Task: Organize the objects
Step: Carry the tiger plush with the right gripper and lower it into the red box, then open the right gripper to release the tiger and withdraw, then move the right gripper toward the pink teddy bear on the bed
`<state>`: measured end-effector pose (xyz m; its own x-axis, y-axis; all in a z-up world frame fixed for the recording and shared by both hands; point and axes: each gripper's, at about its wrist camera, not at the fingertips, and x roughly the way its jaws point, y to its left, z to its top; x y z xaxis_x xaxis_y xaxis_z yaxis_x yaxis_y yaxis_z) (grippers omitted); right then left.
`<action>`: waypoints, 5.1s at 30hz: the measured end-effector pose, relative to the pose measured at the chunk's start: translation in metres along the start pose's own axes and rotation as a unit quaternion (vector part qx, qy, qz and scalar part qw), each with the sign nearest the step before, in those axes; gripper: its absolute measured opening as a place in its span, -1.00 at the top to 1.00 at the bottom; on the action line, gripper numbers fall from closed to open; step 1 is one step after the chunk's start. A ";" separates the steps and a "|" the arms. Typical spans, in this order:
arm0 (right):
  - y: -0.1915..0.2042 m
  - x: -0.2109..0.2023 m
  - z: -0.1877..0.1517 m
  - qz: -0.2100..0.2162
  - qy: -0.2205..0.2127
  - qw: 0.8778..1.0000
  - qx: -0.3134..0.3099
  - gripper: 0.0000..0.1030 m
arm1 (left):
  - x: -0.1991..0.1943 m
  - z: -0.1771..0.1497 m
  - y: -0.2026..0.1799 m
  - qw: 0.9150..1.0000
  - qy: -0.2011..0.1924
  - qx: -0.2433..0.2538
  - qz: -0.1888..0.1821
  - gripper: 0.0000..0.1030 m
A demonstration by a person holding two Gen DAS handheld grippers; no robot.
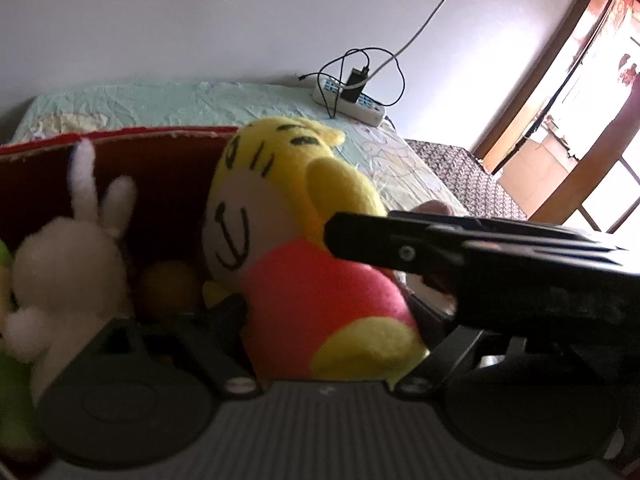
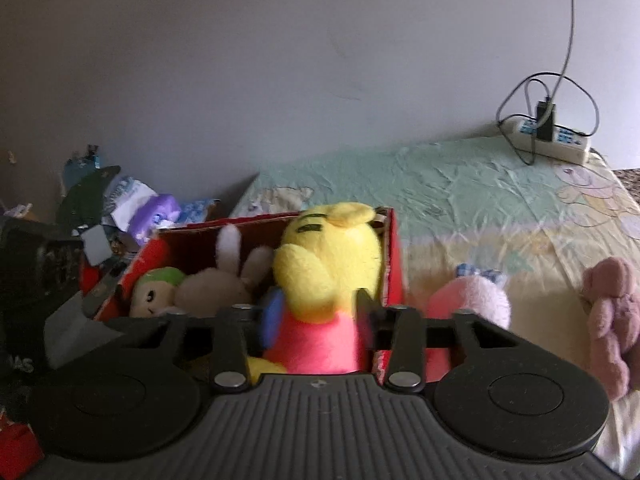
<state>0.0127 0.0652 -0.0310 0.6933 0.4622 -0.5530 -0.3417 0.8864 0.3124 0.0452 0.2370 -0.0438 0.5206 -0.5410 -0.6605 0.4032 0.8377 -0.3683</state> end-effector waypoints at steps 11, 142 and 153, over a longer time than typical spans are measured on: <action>-0.011 0.014 -0.012 -0.008 0.029 0.999 0.043 0.49 | 0.006 -0.001 -0.005 1.000 0.013 0.024 0.015 -0.62; -0.329 -0.081 -0.030 0.018 0.075 0.975 0.207 0.08 | 0.198 0.002 -0.246 0.950 0.140 0.052 0.272 -0.92; -0.353 -0.052 -0.024 0.015 0.090 0.970 0.226 -0.01 | 0.212 0.014 -0.226 0.971 0.135 -0.007 0.196 -0.83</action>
<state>0.0818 -0.2711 -0.1308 0.5511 0.5211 -0.6517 -0.0187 0.7886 0.6147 0.0748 -0.0685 -0.0917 0.4155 -0.1436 -0.8982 0.2026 0.9773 -0.0625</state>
